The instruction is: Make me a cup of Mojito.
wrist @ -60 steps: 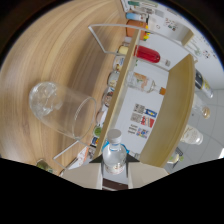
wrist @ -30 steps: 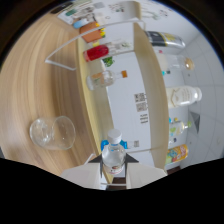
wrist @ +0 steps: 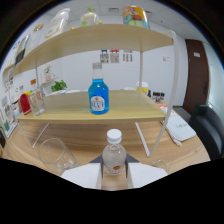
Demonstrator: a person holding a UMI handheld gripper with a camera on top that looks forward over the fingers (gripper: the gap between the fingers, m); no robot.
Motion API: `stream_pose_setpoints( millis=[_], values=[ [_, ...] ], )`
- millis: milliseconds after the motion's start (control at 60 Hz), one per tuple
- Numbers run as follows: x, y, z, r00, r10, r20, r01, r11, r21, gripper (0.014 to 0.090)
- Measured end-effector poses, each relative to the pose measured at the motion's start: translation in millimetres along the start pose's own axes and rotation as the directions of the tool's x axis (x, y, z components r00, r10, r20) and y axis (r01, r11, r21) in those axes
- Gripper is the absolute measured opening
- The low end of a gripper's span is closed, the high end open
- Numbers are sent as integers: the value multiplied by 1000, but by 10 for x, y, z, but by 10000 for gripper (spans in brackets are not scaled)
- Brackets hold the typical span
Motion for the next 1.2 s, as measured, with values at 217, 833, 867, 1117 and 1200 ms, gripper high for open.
stream_pose_setpoints(
  millis=[217,833,867,1117,1200],
  values=[
    [112,514,323,997,72,-23,-74,992,-97,335],
    [91,726,35,999,0,-42,-7,988,-153,822],
    [90,655,-43,999,-10,-48,3,990,-142,848],
    [-158,-19,-815,997,-44,-59,42,998,-44,864],
    [-299,-117,-1001,997,-40,-61,39,999,-25,863]
  ],
)
